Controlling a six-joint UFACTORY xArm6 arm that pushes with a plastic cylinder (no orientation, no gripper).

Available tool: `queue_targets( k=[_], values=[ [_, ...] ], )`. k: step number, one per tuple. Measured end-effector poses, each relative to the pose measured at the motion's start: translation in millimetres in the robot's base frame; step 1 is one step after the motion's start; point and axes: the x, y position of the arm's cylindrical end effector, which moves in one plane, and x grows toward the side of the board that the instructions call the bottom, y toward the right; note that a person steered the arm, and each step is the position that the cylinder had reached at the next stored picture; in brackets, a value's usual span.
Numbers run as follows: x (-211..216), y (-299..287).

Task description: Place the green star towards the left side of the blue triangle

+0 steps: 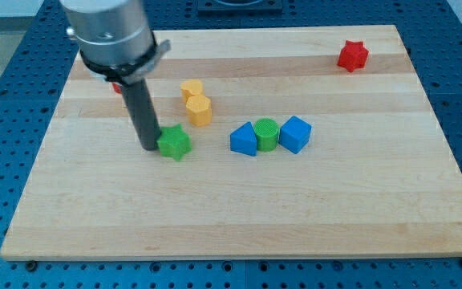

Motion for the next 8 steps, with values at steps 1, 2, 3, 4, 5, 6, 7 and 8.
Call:
queue_targets(
  k=[1, 2, 3, 4, 5, 6, 7, 8],
  values=[
    [1, 12],
    [9, -7],
    [28, -14],
    [32, -7],
    [21, -1],
    [9, 13],
    [3, 35],
    [3, 39]
  ],
)
